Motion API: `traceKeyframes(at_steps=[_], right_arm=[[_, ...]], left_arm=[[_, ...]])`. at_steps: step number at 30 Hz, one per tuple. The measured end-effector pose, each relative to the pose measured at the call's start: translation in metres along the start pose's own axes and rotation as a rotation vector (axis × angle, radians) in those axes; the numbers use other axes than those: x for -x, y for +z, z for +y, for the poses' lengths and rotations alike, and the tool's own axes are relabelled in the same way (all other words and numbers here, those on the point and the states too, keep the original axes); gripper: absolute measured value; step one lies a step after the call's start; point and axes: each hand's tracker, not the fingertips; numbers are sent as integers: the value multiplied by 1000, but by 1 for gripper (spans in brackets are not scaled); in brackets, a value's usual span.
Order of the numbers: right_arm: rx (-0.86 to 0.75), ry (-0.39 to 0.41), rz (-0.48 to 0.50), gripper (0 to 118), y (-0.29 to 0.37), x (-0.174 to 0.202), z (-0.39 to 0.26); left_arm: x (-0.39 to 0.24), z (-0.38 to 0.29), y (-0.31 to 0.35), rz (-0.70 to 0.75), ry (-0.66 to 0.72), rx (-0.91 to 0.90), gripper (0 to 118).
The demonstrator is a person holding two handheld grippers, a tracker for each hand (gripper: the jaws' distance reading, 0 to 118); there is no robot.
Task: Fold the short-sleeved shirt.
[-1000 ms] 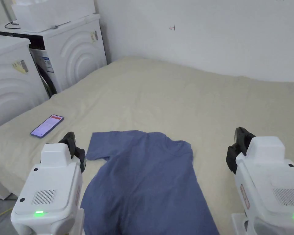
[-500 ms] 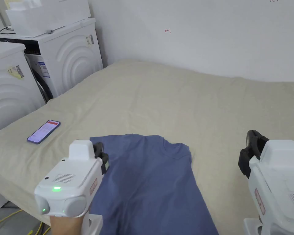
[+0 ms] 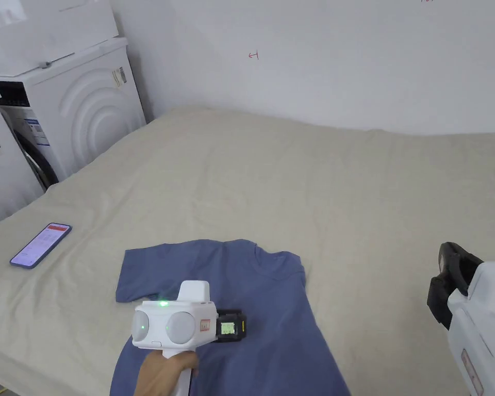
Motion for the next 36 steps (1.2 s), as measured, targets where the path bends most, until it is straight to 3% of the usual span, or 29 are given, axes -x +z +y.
traceKeyframes(at_steps=[6, 9, 12, 13, 14, 15, 17, 18, 21, 31, 36], right_arm=[[21, -13, -17, 0, 0, -14, -9], [31, -10, -22, 0, 1, -17, -11], [39, -6, -27, 0, 2, -18, -11], [42, -8, -29, 0, 2, -19, -11], [43, -11, -30, 0, 3, -20, -11], [45, -15, -31, 0, 4, -21, -11], [47, -16, -34, 0, 5, -23, -11], [47, -15, -35, 0, 6, -24, -11], [45, -17, -38, 0, 9, -28, -10], [14, -39, -65, 0, 23, -54, -1], [-11, -56, -100, 0, 37, -71, 6]], left_arm=[[-15, -16, -23, 27, -67, 183, 113], [-21, -25, -30, 77, -98, 213, 100], [-26, -29, -28, 65, -104, 220, 76], [-27, -26, -27, 59, -50, 231, 67], [-29, -24, -24, 72, -20, 235, 44], [-31, -22, -22, 81, -37, 219, 29], [-32, -21, -19, 70, -58, 205, 8], [-32, -22, -18, 68, -68, 206, 4], [-25, -24, -11, 47, -86, 179, 0], [-5, 17, 45, -207, 139, -28, 0], [-44, 64, 79, -264, 20, -152, 0]])
